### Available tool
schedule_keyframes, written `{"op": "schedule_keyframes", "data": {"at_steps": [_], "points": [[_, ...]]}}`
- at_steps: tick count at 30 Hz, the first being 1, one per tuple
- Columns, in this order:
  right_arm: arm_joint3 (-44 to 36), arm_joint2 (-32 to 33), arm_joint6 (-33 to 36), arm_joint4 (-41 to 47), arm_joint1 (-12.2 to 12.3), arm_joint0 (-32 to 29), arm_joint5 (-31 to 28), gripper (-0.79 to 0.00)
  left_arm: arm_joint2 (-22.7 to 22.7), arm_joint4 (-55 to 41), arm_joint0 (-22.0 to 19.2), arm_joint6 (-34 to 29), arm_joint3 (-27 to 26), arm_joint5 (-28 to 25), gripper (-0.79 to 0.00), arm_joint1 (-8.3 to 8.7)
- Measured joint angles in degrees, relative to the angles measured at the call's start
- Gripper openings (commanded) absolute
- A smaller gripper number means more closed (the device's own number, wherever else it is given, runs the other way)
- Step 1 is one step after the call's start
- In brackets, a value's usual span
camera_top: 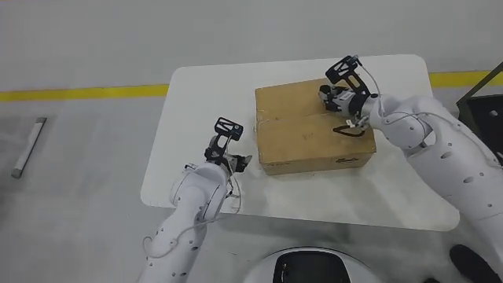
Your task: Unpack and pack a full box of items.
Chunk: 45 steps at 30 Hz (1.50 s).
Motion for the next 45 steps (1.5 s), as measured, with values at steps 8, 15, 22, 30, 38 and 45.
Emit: {"op": "schedule_keyframes", "data": {"at_steps": [8, 15, 22, 30, 38, 45], "points": [[-0.01, 0.78, 0.47, -0.05, -0.16, -0.74, 0.25, -0.785, 1.48, 0.28, -0.88, 5.77, 5.45, 1.83, 0.000, -0.72], [-0.31, 1.14, 1.02, 0.00, -0.44, -0.57, 0.52, -0.785, 1.51, 0.28, -0.91, 5.75, 5.48, 1.81, 0.000, -0.73], [-0.09, 1.78, 1.20, 0.94, -0.67, -0.84, 0.48, -0.785, 1.56, 1.32, -0.58, 7.12, 6.26, 1.90, 0.000, -0.71], [0.24, 2.61, 1.71, 0.78, -0.73, -1.25, -0.12, -0.785, 4.43, 4.17, -3.66, 11.74, 13.78, 3.90, 0.000, -1.83], [0.27, 3.46, 2.23, 0.52, -0.78, -1.47, -0.30, -0.785, 6.81, 2.75, -7.08, 15.69, 20.70, 5.58, 0.000, -3.36], [0.52, 3.27, 2.50, 0.58, -1.09, -1.05, -0.58, -0.785, 7.73, -0.55, -9.24, 22.33, 25.39, 8.95, 0.000, -4.81]]}}
